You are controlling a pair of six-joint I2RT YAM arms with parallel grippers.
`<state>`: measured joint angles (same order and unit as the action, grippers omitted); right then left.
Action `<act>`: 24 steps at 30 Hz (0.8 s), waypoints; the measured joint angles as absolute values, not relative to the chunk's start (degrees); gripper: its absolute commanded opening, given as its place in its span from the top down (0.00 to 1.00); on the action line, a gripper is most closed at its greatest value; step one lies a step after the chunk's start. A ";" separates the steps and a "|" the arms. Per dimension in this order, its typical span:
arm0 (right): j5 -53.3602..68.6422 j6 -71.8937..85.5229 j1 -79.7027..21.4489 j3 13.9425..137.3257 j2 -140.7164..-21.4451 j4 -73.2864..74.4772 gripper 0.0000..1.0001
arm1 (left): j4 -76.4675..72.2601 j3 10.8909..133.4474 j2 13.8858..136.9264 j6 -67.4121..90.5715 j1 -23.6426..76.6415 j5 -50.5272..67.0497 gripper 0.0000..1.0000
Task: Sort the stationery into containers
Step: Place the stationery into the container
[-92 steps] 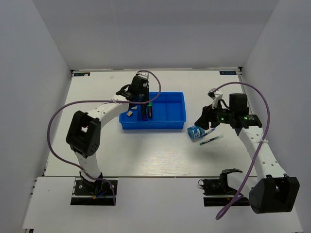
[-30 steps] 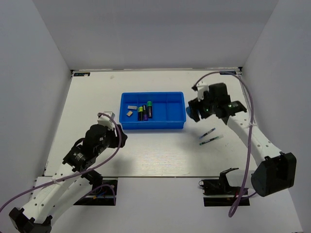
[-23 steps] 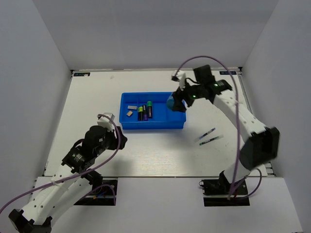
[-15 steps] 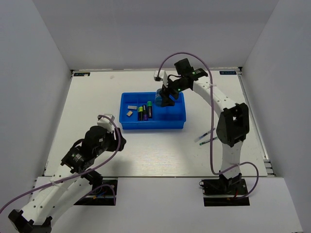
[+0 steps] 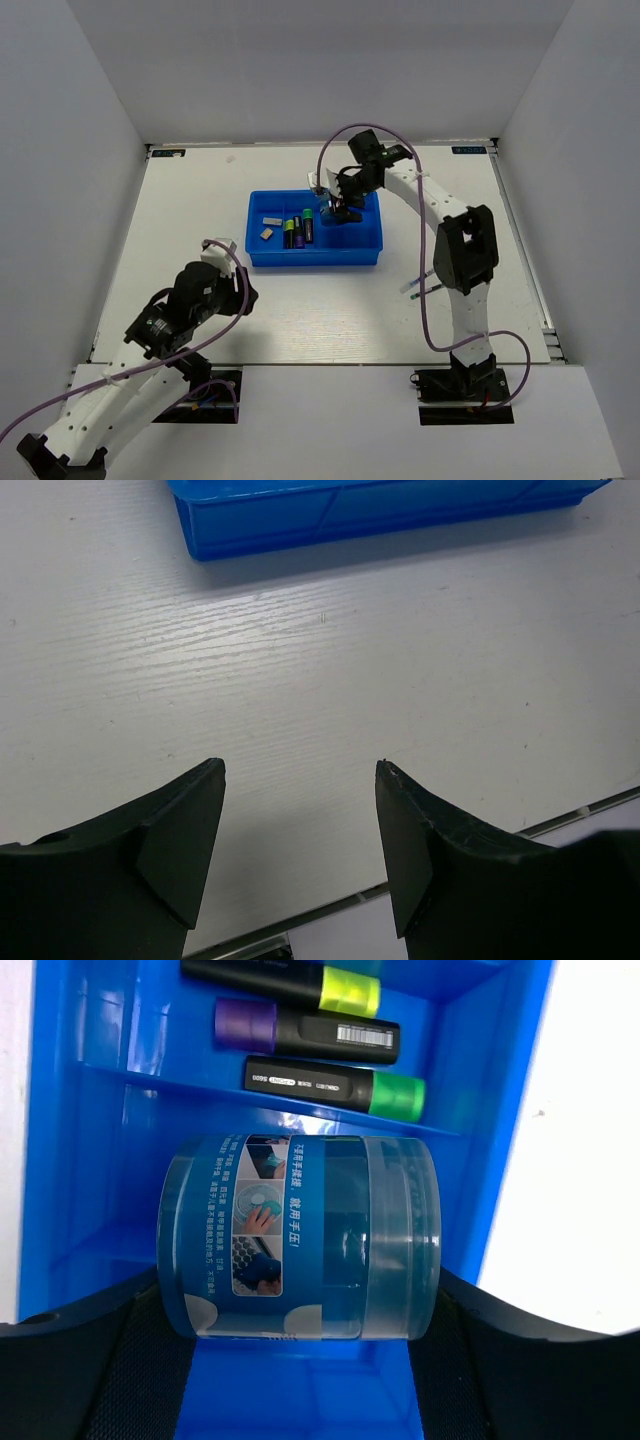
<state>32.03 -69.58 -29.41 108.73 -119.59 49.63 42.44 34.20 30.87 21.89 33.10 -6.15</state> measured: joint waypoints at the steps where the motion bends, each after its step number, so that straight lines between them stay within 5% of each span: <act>1: 31.81 -69.87 -29.65 109.10 -120.44 49.60 1.00 | 42.52 34.04 30.89 21.91 33.10 -6.04 0.28; 5: 30.63 -69.73 -30.61 109.34 -123.02 49.60 0.95 | 42.65 33.12 30.44 22.11 33.10 -5.56 0.28; 10: 29.26 -67.46 -31.38 109.34 -124.03 49.54 0.52 | 43.13 32.91 29.26 22.33 33.10 -5.34 0.28; 12: 28.82 -66.37 -31.48 109.34 -124.03 49.39 0.43 | 43.13 32.91 29.06 22.37 33.10 -5.32 0.28; 18: 27.73 -61.30 -31.46 109.34 -123.96 48.86 0.41 | 42.59 32.88 29.58 22.57 33.10 -4.32 0.32; 21: 27.51 -57.89 -31.27 109.27 -123.63 48.40 0.25 | 41.36 32.82 31.22 22.55 33.10 -3.01 0.32; 22: 27.51 -56.84 -31.24 109.08 -123.31 48.16 0.12 | 40.99 32.82 31.92 22.52 33.10 -2.57 0.32; 24: 27.49 -55.02 -31.24 108.84 -122.34 47.97 0.10 | 40.01 32.82 33.47 22.52 33.10 -1.78 0.32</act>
<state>27.49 -55.02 -31.24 108.84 -122.34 47.97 40.01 32.82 33.47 22.52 33.10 -1.78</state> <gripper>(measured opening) 0.874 0.681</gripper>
